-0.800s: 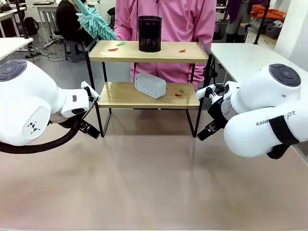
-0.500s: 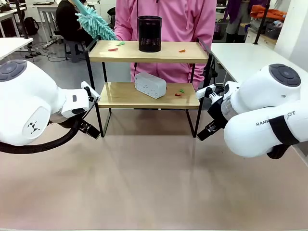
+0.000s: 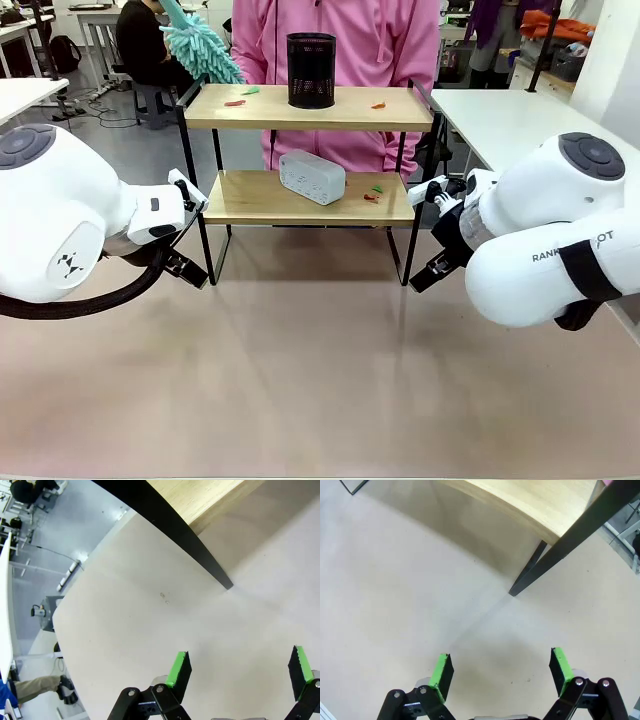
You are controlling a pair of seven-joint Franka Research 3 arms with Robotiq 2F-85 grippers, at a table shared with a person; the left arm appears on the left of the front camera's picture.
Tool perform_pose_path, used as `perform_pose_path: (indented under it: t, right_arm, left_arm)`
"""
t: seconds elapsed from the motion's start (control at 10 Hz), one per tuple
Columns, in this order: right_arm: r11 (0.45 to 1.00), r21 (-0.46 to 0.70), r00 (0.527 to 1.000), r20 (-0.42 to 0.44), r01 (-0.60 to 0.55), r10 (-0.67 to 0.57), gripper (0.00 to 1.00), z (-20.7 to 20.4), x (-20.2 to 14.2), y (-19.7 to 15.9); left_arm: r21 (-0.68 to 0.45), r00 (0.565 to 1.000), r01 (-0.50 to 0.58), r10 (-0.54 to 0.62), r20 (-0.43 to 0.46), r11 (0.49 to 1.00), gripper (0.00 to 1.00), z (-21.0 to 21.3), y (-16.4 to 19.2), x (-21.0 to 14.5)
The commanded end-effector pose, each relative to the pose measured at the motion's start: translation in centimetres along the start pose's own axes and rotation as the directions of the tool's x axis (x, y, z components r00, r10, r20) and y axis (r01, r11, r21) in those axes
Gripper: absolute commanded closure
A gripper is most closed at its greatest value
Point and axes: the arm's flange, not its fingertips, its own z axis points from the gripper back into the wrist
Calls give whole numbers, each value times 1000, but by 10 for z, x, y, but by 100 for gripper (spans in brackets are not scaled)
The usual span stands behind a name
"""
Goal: Clean the shelf.
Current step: Pick up the Duster from the human.
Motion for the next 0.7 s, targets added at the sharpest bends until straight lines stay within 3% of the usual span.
perform_pose_path:
  t: [0.0, 0.4, 0.6]
  right_arm:
    - [1000, 0, 1000, 0, 1, -1, 0, 0, 0, 0]
    - [1000, 0, 1000, 0, 0, 0, 0, 0, 0, 0]
    - [959, 250, 977, -197, 136, -87, 0, 51, -9, -15]
  left_arm:
    - [0, 1000, 0, 0, 0, 1000, 0, 0, 0, 0]
    - [0, 1000, 0, 0, 0, 1000, 0, 0, 0, 0]
    - [-338, 969, 135, -195, -150, 932, 0, 73, -30, 14]
